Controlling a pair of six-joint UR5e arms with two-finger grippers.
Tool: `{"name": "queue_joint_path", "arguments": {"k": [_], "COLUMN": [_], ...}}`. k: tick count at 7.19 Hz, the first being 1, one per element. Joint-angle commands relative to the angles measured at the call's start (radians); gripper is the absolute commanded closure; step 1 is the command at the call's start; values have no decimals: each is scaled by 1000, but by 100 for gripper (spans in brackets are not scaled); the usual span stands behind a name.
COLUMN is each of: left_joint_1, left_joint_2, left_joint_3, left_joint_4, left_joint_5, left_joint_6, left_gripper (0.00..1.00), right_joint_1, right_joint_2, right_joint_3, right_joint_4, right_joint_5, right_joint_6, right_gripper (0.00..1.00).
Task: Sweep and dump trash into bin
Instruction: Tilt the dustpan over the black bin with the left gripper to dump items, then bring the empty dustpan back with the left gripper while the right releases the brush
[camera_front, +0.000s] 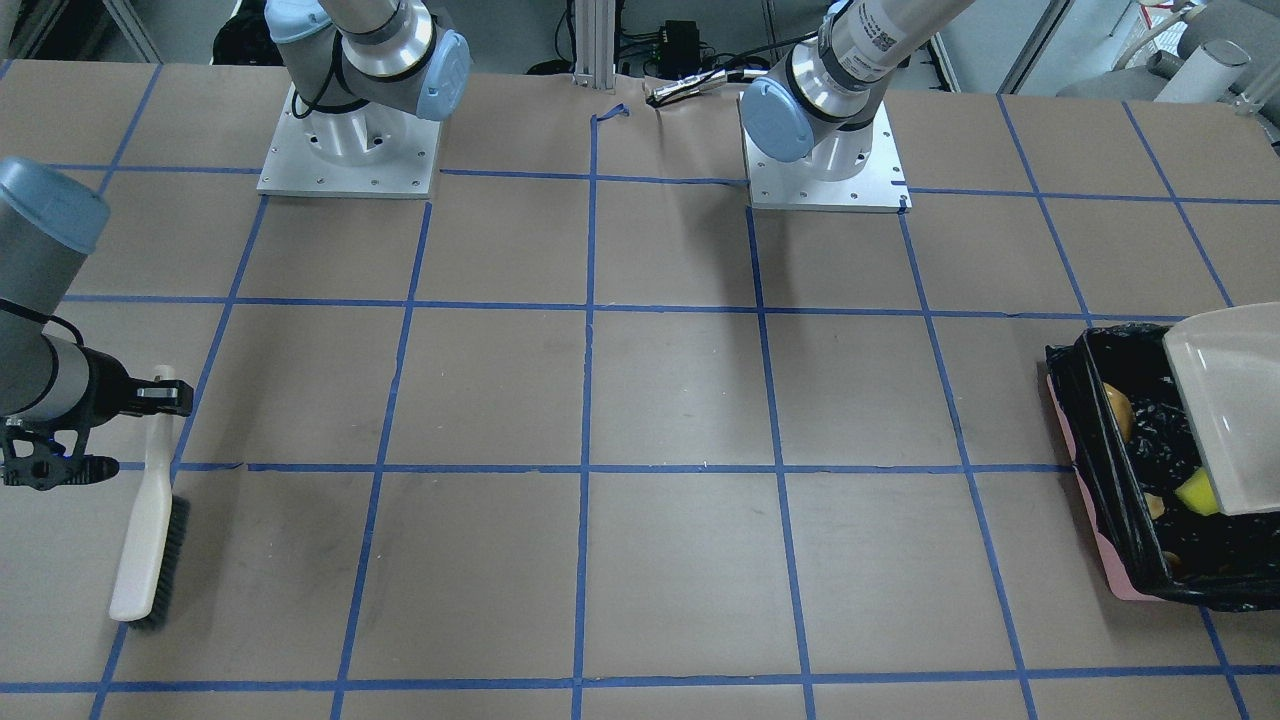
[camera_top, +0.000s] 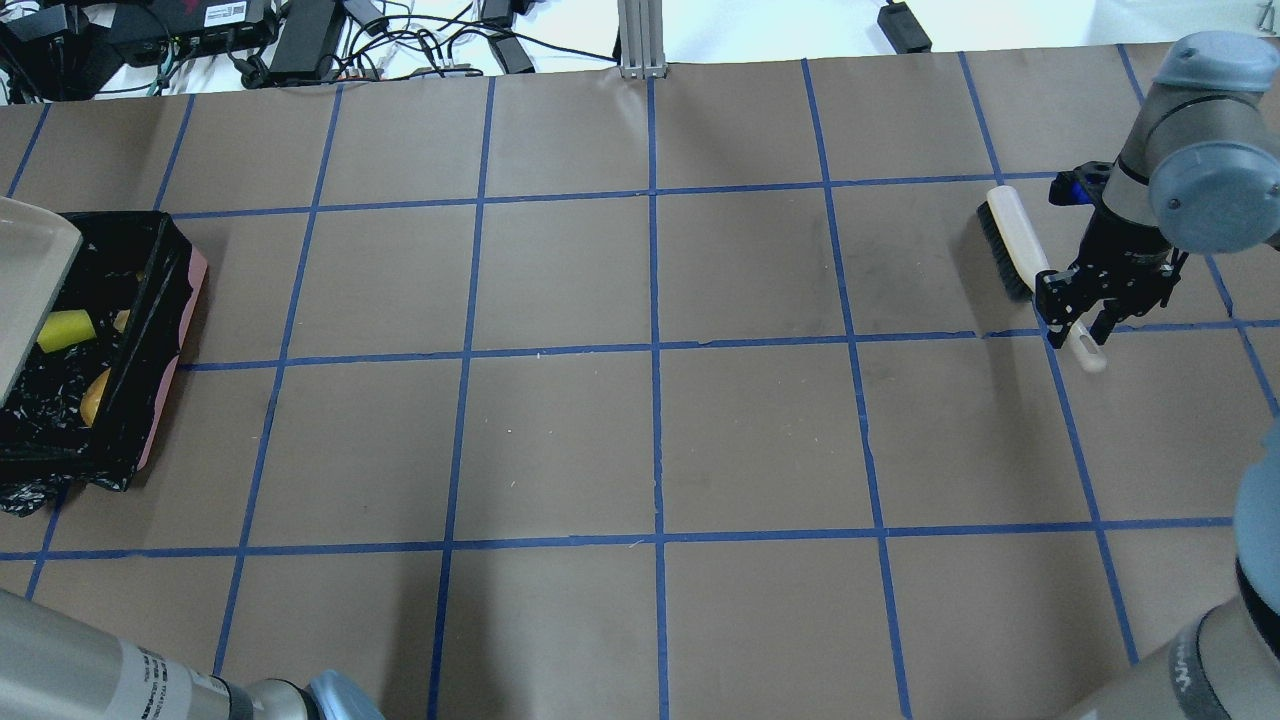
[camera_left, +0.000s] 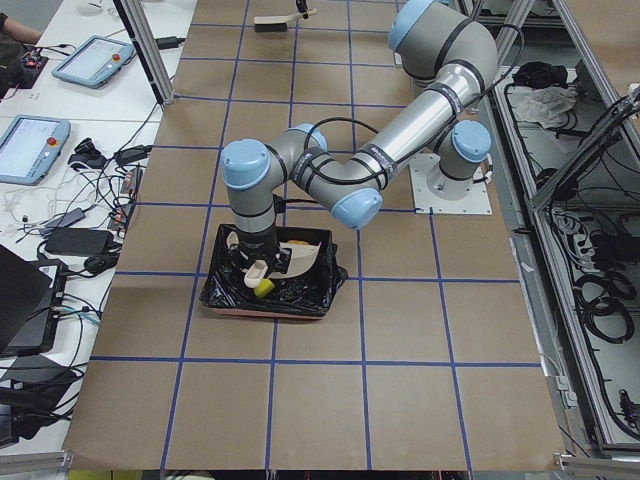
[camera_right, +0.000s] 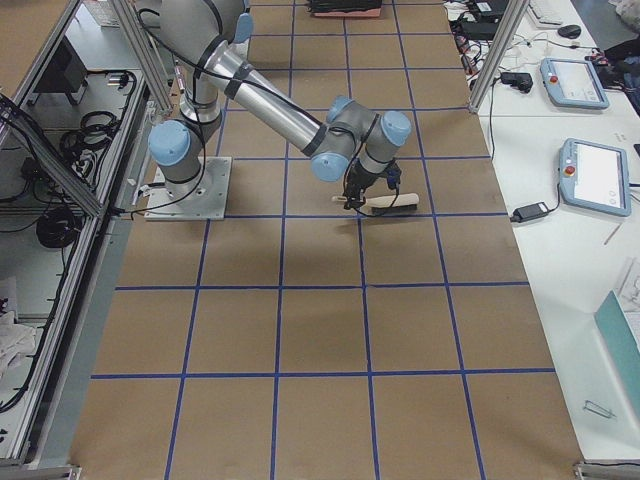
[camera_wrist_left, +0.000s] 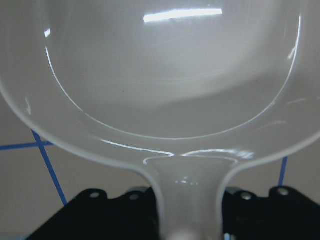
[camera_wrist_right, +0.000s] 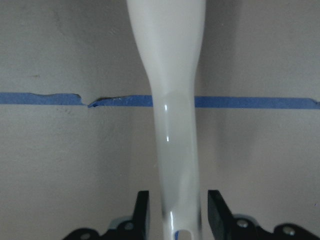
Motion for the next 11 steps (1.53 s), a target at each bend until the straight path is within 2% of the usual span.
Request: {"name": "queue_joint_path", "arguments": {"k": [1, 2, 4, 6, 7, 8, 9, 11], "left_joint_1": [-85, -124, -248, -430, -490, -529, -549, -564], "left_joint_2": [31, 22, 8, -18, -45, -91, -122, -155], "left_joint_3": [0, -10, -25, -43, -77, -118, -126, -134], "left_joint_4": [-121, -170, -181, -148, -85, 8, 42, 50], "left_joint_5": [-106, -185, -245, -267, -268, -320, -339, -319], "left_joint_6": [-85, -146, -277, -518, -544, -558, -572, -576], "left_gripper": [100, 100, 100, 100, 100, 100, 100, 100], "right_joint_1": [-1, -1, 1, 1, 2, 7, 13, 14], "right_joint_2": [0, 0, -2, -27, -55, -99, -148, -251], "right_joint_3": [1, 1, -2, -38, -81, -108, -112, -114], "right_joint_4": [-1, -1, -7, -5, 5, 21, 54, 129], "right_joint_5": [3, 3, 1, 3, 4, 4, 9, 50], "right_joint_6": [2, 2, 0, -2, -5, -8, -3, -2], "right_gripper": [42, 41, 38, 23, 13, 5, 2, 1]}}
